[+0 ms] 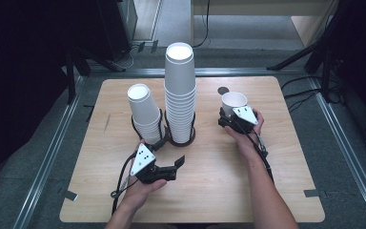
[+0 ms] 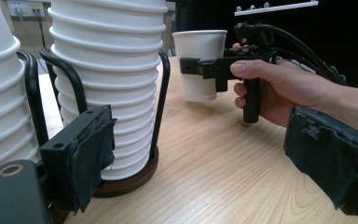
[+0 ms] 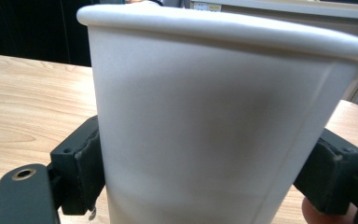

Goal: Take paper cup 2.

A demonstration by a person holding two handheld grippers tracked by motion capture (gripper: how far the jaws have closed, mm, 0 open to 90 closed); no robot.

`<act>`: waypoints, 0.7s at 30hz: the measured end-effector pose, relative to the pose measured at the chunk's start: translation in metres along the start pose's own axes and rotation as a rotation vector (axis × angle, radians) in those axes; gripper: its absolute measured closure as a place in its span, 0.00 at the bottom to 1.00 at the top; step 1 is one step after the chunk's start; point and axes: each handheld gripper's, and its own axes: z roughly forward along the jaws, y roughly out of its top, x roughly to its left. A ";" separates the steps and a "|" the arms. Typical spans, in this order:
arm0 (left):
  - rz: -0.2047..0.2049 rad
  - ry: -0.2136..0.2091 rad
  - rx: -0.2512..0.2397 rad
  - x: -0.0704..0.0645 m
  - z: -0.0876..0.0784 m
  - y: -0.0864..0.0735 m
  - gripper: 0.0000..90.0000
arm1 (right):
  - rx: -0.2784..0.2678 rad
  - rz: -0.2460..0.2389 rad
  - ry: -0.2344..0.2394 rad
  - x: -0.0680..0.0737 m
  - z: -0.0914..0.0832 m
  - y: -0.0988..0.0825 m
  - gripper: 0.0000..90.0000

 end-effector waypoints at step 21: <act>-0.004 0.004 0.001 0.001 0.000 0.000 0.10 | 0.042 -0.003 -0.006 0.001 0.003 -0.007 0.17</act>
